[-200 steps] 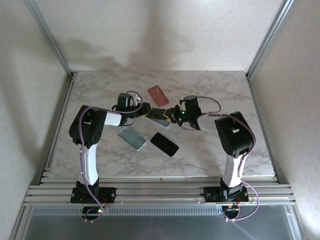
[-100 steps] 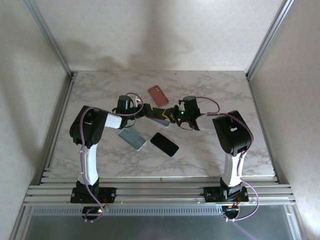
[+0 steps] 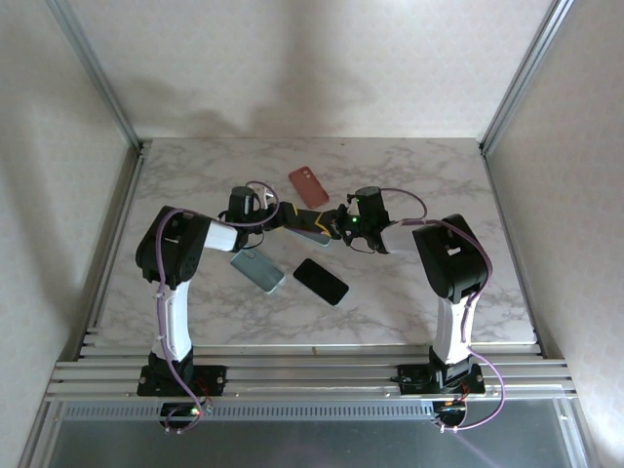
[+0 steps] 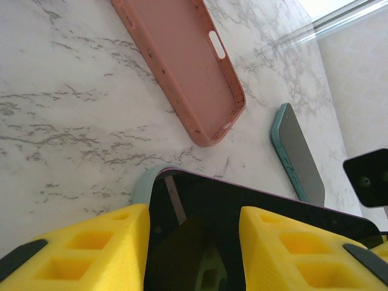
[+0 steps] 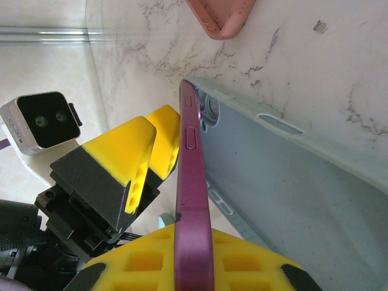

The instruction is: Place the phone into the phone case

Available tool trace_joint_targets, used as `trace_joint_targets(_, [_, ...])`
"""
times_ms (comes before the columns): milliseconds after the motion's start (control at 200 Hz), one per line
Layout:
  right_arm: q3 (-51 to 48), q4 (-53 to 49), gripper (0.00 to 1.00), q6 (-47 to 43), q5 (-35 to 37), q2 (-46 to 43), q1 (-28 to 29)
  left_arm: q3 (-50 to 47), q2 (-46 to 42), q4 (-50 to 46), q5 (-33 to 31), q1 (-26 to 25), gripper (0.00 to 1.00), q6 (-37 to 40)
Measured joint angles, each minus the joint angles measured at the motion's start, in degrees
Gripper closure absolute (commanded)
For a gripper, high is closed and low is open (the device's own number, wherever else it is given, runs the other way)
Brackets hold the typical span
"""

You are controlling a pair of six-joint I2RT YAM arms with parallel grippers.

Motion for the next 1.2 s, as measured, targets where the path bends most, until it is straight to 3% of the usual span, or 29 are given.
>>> trace_joint_targets(340, [0.7, -0.5, 0.98, 0.0, 0.0, 0.3, 0.1, 0.0, 0.0, 0.0, -0.3, 0.0, 0.58, -0.4])
trace_joint_targets(726, [2.3, -4.9, 0.77, -1.2, 1.0, 0.8, 0.5, -0.1, -0.1, 0.2, -0.6, 0.0, 0.58, -0.5])
trace_joint_targets(986, [4.1, -10.7, 0.7, -2.8, 3.3, 1.5, 1.4, -0.8, -0.1, 1.6, -0.8, 0.0, 0.58, -0.9])
trace_joint_targets(1197, [6.3, -15.9, 0.58, -4.4, 4.4, 1.5, 2.2, -1.4, -0.1, 2.7, -0.7, 0.0, 0.58, -1.3])
